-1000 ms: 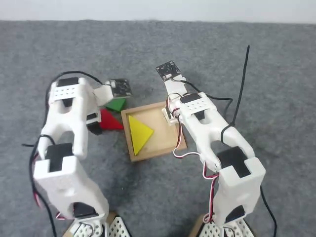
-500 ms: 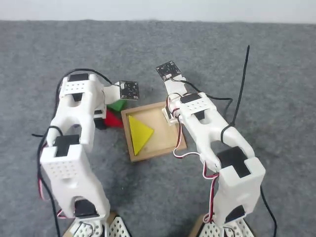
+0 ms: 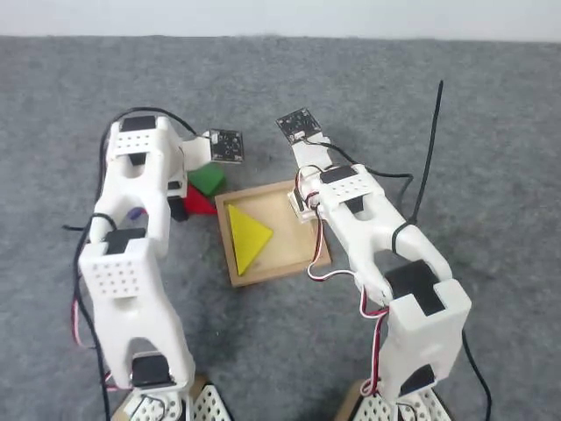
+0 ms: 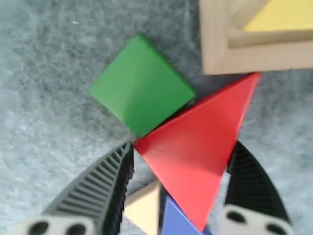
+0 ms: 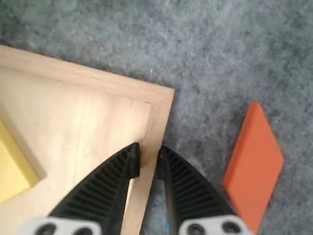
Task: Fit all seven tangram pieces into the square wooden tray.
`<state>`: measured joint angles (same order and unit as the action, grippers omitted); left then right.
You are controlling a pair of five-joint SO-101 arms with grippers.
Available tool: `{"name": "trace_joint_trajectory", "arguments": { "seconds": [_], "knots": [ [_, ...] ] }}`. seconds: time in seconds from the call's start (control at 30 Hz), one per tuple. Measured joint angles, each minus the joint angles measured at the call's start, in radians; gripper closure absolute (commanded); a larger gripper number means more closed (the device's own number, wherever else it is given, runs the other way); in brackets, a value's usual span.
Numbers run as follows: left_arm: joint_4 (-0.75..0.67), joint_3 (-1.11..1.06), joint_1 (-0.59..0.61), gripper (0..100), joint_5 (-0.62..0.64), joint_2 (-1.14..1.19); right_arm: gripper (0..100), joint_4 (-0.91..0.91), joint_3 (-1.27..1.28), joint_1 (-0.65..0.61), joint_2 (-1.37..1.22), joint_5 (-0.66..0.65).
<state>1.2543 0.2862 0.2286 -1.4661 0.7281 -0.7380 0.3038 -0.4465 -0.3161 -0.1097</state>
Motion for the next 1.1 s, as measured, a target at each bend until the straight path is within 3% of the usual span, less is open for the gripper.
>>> {"name": "trace_joint_trajectory", "arguments": {
  "seconds": [0.37,1.1],
  "knots": [
    [0.026,0.258,0.009,70,0.075,0.203,97.2,0.0,0.0,0.0,0.0,0.0],
    [0.103,0.362,0.006,71,0.049,0.259,97.2,0.0,0.0,0.0,0.0,0.0]
  ]
}}
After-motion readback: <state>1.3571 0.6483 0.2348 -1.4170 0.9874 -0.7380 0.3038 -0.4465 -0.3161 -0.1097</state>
